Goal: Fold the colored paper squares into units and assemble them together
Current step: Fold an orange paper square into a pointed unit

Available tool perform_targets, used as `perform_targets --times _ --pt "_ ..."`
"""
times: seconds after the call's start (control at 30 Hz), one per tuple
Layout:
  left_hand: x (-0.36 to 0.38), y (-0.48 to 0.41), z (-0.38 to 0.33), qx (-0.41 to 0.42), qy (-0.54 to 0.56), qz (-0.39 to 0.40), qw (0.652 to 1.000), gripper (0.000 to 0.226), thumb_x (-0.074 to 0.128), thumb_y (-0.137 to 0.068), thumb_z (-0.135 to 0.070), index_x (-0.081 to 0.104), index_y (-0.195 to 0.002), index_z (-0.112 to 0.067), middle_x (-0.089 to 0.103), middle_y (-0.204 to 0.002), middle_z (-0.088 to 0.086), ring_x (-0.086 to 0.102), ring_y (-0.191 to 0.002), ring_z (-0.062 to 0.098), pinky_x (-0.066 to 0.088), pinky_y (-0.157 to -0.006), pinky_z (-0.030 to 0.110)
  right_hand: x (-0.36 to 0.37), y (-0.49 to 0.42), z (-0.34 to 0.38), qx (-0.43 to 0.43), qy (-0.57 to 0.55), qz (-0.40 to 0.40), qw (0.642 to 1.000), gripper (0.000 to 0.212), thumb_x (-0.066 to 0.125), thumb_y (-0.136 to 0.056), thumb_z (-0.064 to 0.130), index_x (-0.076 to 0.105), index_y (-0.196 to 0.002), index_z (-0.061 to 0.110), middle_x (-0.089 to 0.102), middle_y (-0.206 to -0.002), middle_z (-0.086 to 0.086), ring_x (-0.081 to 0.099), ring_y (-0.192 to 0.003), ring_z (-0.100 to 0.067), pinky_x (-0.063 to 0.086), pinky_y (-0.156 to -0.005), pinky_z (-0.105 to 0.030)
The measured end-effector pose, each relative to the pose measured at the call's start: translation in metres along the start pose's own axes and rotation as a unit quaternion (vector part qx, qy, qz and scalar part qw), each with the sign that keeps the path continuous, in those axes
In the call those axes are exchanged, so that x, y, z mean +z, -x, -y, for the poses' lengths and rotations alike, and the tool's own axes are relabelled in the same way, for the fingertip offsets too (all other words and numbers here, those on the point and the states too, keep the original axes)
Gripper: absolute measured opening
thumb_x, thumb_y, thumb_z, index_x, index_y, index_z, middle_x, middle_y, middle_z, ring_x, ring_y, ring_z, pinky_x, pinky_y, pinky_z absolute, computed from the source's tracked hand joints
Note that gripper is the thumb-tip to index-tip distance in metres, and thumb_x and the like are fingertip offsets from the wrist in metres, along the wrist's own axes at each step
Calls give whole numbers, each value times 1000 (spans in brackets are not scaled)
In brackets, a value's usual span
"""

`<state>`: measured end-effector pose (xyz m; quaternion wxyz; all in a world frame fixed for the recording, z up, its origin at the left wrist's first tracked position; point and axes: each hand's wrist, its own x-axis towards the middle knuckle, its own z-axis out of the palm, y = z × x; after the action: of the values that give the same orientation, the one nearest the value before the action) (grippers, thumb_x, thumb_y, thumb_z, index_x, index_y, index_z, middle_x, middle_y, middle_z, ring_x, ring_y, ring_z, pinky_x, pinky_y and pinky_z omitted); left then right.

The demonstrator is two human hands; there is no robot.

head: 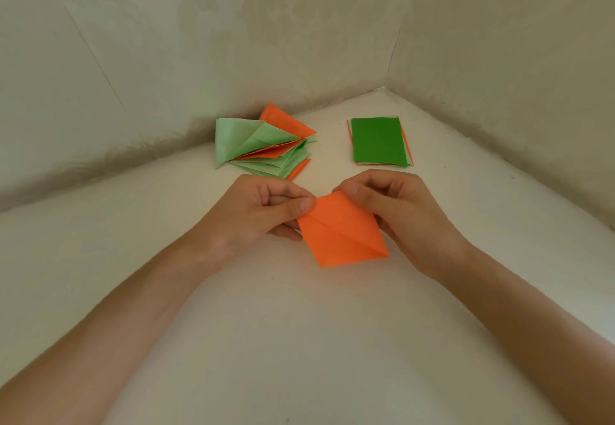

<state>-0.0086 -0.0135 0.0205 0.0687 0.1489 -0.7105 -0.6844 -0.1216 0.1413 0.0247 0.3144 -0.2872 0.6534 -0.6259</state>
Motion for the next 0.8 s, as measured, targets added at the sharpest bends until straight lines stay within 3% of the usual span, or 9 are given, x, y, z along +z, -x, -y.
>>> perform_targets --times 0.07,0.17,0.27,0.5,0.8 --pt "0 0 -1 0 -4 6 1000 17 62 -76 -17 69 -87 -8 73 -76 7 68 -67 14 57 -67 23 -2 -1 0 33 -39 5 999 20 62 -74 25 69 -81 8 63 -79 -9 55 -73 -18 45 -65 -24" --pt "0 1 -1 1 -9 13 1000 14 59 -79 -15 69 -88 -8 73 -76 5 69 -68 13 57 -68 23 -5 -1 3 91 -81 36 992 19 62 -77 25 62 -72 6 56 -65 -4 52 -58 -13 45 -57 -23" --pt "0 1 0 -6 -12 15 1000 15 59 -80 -16 68 -88 -8 73 -76 5 69 -68 14 57 -68 23 -9 -2 4 116 -58 59 990 14 63 -76 20 63 -71 7 61 -62 -2 56 -55 -10 50 -55 -21" --pt "2 1 -2 -35 -33 1 999 23 67 -68 -23 69 -83 -6 72 -67 3 66 -58 8 53 -55 17 -10 -4 1 109 -14 51 993 20 68 -67 21 71 -80 6 70 -75 -8 65 -64 -14 54 -62 -24" --pt "-2 0 0 -46 -43 19 998 9 67 -75 -13 69 -81 -7 73 -70 5 67 -61 10 56 -60 19 -9 -4 1 106 8 50 993 16 69 -69 18 73 -80 7 71 -75 -7 64 -66 -15 55 -65 -26"
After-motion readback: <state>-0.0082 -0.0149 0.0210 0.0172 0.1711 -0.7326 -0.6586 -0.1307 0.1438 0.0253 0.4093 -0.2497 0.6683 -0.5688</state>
